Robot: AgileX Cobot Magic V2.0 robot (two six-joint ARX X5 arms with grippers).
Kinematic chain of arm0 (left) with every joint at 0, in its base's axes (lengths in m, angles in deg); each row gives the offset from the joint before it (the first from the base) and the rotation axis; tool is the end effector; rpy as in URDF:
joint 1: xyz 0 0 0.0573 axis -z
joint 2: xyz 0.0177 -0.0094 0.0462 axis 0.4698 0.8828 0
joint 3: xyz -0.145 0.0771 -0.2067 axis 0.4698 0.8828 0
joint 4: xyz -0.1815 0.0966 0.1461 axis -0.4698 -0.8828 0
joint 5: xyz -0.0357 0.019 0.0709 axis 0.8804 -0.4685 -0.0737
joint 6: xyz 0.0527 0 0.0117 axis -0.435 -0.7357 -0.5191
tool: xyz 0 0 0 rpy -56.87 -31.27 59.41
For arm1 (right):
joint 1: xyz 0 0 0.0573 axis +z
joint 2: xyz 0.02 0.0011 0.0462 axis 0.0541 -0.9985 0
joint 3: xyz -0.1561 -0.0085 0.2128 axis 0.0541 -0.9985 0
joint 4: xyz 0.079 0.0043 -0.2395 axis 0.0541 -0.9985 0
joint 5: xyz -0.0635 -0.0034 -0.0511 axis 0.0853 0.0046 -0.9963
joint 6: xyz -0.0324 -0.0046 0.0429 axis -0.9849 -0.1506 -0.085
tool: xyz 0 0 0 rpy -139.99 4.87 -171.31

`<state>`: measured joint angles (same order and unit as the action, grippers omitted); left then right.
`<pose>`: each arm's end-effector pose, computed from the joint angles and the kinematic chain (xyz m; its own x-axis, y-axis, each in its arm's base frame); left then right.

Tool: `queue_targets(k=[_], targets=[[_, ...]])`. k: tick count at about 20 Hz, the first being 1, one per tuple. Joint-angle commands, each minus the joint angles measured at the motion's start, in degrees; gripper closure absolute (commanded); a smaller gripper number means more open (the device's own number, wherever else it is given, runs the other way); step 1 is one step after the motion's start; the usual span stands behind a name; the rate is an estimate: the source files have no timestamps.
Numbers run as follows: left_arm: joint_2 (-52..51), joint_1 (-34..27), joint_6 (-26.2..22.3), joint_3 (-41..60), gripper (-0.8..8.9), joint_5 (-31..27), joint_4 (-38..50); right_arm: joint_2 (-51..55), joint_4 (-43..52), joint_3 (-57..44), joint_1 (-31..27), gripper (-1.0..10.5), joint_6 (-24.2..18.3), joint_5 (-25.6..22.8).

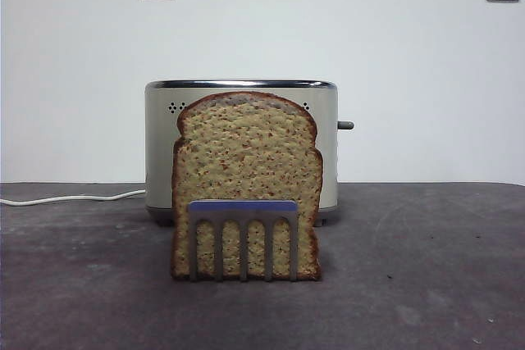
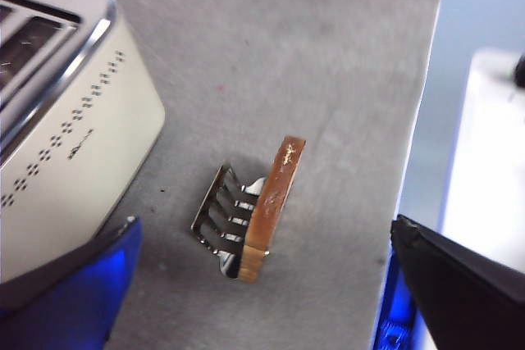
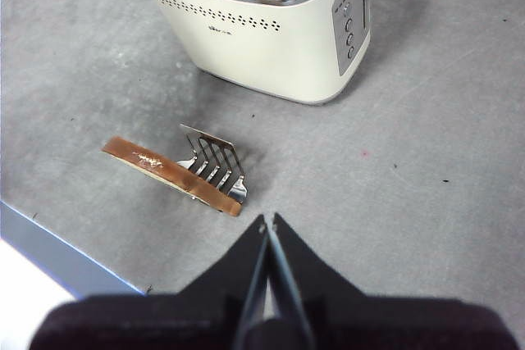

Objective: Pick up a slice of bread from the rack,put the bread on the toaster,press the button

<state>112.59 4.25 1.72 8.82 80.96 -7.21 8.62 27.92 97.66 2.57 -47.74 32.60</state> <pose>0.1577 -0.1126 0.3696 0.3707 -0.6833 -0.6291 0.9092 0.4053 0.0955 0.1101 0.0242 0.3723 0.6250 0.5187 -0.5833 -0.5184 0.8345 0.1866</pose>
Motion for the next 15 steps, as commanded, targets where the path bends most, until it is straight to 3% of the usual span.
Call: queue_targets(k=[1, 3, 9, 15], targets=[[4.8, 4.3, -5.1, -1.3, 1.88, -5.2, 0.4, -0.3, 0.3, 0.1, 0.2, 9.6, -0.4, 0.1], [8.9, 7.1, -7.3, -2.3, 1.88, -9.0, 1.3, -0.5, 0.3, 0.1, 0.1, 9.6, -0.4, 0.1], [18.5, 12.0, -11.7, -2.4, 1.88, -12.5, 4.9, -1.6, 0.2, 0.1, 0.2, 9.6, -0.4, 0.1], [26.2, 13.3, -11.8, -2.4, 1.89, -13.4, 5.8, -1.8, 0.2, 0.1, 0.2, 9.6, -0.4, 0.1]])
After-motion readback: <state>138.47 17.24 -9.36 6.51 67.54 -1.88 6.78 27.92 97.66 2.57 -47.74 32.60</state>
